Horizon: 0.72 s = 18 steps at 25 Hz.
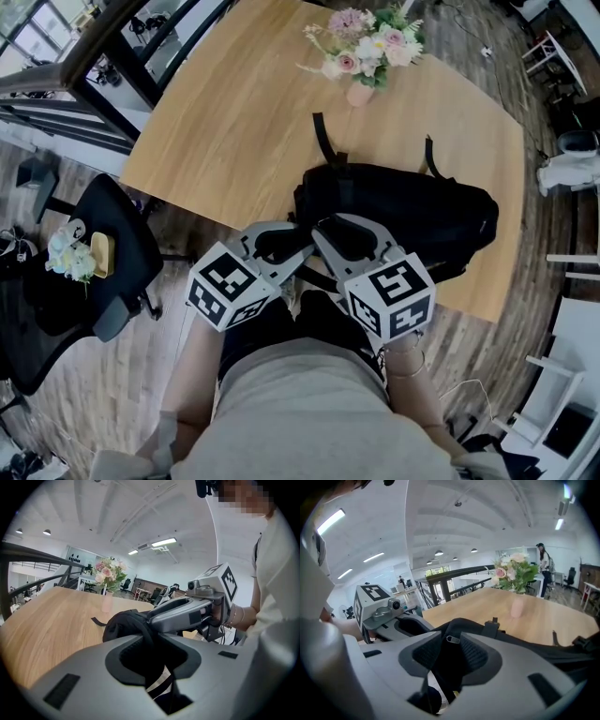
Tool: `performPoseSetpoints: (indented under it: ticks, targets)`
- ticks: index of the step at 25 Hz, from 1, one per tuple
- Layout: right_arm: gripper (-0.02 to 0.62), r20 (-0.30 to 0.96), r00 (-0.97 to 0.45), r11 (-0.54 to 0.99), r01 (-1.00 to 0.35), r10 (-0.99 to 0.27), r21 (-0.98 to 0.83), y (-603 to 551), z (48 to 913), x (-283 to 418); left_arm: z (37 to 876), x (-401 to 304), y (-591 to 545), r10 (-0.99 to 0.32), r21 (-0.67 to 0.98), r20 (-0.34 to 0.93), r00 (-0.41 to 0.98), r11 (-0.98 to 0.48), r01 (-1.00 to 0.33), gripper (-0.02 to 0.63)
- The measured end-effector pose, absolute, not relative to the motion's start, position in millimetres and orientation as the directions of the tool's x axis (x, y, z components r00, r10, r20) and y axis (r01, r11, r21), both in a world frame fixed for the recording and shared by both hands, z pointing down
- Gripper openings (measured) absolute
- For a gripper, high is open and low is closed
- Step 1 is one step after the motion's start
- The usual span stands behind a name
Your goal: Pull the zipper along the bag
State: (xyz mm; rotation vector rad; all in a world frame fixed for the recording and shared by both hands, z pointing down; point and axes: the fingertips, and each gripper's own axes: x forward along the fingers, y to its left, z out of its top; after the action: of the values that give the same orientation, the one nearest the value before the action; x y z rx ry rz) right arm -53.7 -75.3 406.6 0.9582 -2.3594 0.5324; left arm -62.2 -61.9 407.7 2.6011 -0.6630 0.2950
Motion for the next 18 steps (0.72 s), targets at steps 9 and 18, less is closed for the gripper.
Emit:
performPoseSetpoints:
  ticks: [9, 18]
  targets:
    - [0.135, 0.616, -0.64, 0.658, -0.711, -0.459, -0.248, -73, 420, -56, 414, -61, -58, -0.394, 0.269, 0.369, 0.842, -0.822, -0.502, 0.086]
    - [0.065, 0.627, -0.584, 0.675, -0.727, -0.516, -0.122, -65, 412, -55, 413, -57, -54, -0.37, 0.306, 0.354, 0.859, -0.822, -0.48, 0.086]
